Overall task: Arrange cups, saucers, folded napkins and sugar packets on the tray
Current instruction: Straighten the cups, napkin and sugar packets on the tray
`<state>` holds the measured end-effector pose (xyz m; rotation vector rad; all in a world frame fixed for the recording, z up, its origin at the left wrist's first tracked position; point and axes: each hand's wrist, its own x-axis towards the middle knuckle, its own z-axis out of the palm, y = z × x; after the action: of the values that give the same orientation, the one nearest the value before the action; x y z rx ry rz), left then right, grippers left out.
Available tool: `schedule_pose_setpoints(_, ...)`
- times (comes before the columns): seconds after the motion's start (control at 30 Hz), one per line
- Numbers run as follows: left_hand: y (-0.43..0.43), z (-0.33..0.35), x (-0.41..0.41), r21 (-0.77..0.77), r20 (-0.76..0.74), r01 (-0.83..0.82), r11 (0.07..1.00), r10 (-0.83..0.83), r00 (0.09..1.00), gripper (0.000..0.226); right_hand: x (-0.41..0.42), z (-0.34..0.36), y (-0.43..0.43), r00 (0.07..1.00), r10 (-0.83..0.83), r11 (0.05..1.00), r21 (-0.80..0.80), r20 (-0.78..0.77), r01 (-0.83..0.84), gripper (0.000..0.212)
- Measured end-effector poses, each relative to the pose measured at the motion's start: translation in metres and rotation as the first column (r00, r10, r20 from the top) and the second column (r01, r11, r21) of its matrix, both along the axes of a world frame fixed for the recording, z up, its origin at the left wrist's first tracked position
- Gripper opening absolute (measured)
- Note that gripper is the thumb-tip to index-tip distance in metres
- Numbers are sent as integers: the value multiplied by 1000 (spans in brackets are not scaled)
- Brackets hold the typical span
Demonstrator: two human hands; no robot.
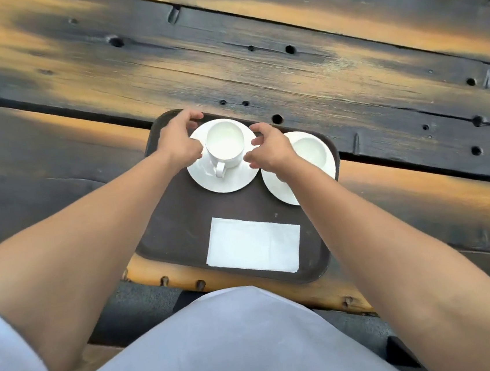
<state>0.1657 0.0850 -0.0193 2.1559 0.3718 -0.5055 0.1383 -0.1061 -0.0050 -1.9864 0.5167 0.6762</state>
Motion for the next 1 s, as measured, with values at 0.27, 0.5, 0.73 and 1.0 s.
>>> schedule_pose_setpoints(0.27,0,-3,9,-47,-52,407,912,-409,911,80,7,-9,34,996,83,993,-86,14,-82,88)
schedule_pose_setpoints(0.5,26,-8,14,-65,-52,425,903,-429,902,81,8,-8,55,996,90,995,-56,30,-88,81)
schedule_pose_setpoints(0.73,15,-20,8,-89,-48,437,895,-442,896,84,0,-10,48,999,47,992,-113,-9,-47,85)
schedule_pose_setpoints(1.0,18,-26,12,-115,-68,443,889,-452,889,86,-5,-12,57,1000,-21,999,-45,4,21,87)
